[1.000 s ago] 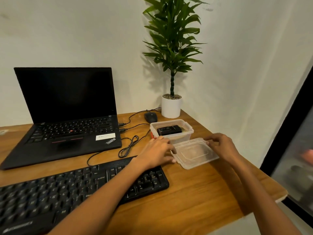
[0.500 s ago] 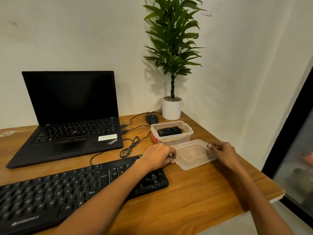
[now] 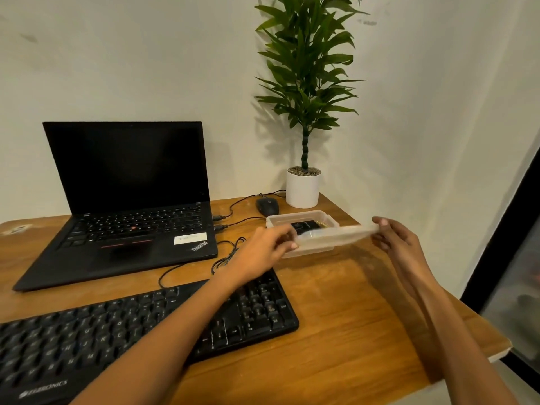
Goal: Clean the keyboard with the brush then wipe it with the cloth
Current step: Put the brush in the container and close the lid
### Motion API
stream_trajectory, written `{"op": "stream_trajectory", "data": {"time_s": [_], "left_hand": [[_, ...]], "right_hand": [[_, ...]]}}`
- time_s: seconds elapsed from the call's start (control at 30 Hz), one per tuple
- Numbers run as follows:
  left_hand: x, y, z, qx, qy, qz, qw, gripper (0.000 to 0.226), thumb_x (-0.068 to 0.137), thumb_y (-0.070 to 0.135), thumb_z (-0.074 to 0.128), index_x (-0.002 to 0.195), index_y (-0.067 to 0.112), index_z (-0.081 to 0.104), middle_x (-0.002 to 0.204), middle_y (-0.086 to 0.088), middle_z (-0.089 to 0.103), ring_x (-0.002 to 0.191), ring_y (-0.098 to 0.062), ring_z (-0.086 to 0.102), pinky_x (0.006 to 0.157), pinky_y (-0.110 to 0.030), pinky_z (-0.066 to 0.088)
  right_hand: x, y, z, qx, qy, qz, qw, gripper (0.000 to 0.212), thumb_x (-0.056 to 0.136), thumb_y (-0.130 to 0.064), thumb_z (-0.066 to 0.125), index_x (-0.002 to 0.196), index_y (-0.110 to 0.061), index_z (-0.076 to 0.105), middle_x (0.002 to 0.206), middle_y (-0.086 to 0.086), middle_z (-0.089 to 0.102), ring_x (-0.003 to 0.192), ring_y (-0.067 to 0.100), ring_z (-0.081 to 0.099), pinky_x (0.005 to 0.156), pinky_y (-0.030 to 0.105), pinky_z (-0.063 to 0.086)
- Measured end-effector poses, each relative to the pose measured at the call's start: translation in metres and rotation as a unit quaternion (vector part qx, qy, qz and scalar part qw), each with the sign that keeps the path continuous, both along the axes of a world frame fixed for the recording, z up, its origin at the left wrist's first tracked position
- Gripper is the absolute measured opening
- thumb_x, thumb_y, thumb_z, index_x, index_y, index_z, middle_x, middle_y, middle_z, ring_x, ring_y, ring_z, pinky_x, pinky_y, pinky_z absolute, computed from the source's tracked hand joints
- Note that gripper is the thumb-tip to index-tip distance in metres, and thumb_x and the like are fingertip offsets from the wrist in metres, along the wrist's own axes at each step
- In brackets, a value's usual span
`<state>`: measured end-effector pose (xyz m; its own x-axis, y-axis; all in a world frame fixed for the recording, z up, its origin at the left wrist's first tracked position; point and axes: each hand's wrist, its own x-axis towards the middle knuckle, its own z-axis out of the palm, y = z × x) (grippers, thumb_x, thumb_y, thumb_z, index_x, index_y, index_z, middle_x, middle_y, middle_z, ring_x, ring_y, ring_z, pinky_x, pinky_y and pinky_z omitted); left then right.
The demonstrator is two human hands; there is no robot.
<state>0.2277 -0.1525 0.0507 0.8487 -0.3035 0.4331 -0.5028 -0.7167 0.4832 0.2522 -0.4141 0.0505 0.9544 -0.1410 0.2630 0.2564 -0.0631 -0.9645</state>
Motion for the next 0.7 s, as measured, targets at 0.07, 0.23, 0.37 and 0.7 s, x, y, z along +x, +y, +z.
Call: {"op": "stream_trajectory", "data": {"time_s": [0.07,0.23,0.37,0.7], "left_hand": [[0.003,0.003,0.004,-0.068,0.003,0.021,0.997,0.008,0.09,0.024,0.056,0.098,0.021,0.058,0.095,0.006,0.067,0.083,-0.003,0.062,0.074,-0.022,0.053],[0.014,0.004,0.007,-0.207,0.053,0.061,0.975,0.004,0.09,0.02,0.058,0.086,0.02,0.057,0.067,0.001,0.069,0.066,-0.009,0.068,0.067,-0.027,0.055],[0.026,0.004,0.006,-0.294,0.111,0.091,0.945,0.011,0.091,0.019,0.055,0.095,0.011,0.062,0.076,-0.009,0.07,0.069,-0.017,0.068,0.06,-0.022,0.053],[0.06,0.017,0.001,-0.266,0.122,0.189,0.937,0.022,0.089,0.021,0.057,0.07,0.015,0.067,0.061,-0.003,0.065,0.057,-0.013,0.06,0.07,-0.039,0.056]], "right_hand": [[0.005,0.009,0.004,0.0,-0.022,0.006,1.0,0.034,0.092,-0.027,0.05,0.122,-0.012,0.054,0.113,0.005,0.058,0.107,0.023,0.056,0.094,0.037,0.047],[0.027,0.032,0.008,-0.017,-0.049,0.002,0.999,0.039,0.088,-0.015,0.058,0.126,-0.009,0.049,0.117,0.005,0.056,0.106,0.021,0.054,0.09,0.034,0.047],[0.052,0.044,0.011,-0.037,-0.065,-0.004,0.997,0.034,0.088,-0.008,0.058,0.122,-0.008,0.054,0.115,0.006,0.058,0.1,0.02,0.056,0.08,0.029,0.049],[0.102,0.06,0.007,-0.203,-0.013,-0.019,0.979,0.026,0.088,-0.01,0.057,0.113,-0.004,0.063,0.111,0.012,0.063,0.094,0.022,0.057,0.079,0.032,0.047]]}}
